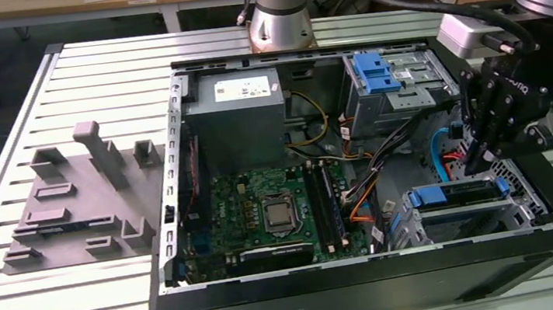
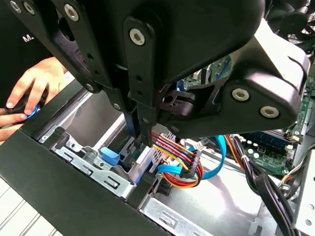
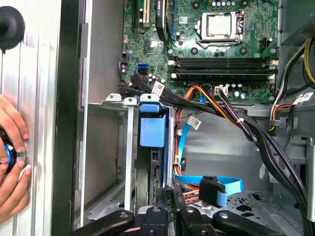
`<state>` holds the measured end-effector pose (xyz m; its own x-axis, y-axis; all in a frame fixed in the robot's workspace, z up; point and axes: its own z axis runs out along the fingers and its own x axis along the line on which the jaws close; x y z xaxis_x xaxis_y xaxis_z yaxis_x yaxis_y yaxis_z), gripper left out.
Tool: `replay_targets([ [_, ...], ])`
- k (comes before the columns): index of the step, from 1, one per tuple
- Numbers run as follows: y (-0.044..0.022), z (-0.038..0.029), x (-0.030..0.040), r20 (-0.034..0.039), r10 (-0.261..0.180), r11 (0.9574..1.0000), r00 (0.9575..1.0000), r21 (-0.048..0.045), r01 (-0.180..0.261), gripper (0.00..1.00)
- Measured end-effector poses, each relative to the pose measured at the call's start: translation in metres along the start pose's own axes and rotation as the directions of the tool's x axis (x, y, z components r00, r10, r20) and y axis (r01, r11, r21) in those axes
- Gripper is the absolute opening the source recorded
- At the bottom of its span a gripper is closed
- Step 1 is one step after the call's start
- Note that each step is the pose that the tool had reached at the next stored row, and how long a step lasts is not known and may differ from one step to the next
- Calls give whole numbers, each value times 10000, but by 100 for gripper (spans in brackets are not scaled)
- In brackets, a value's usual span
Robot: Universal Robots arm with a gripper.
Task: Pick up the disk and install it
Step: 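Insert the first disk wire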
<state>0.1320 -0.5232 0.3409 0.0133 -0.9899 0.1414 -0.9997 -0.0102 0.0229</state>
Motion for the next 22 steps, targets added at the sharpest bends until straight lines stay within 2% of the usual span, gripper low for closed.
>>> replay_targets([
  [10,0,51,106,4,42,10000,10000,-17,-42,16],
  [15,-1,56,106,4,165,9997,9999,-156,-165,16],
  [22,-22,71,104,10,466,9987,9989,-221,-466,16],
])
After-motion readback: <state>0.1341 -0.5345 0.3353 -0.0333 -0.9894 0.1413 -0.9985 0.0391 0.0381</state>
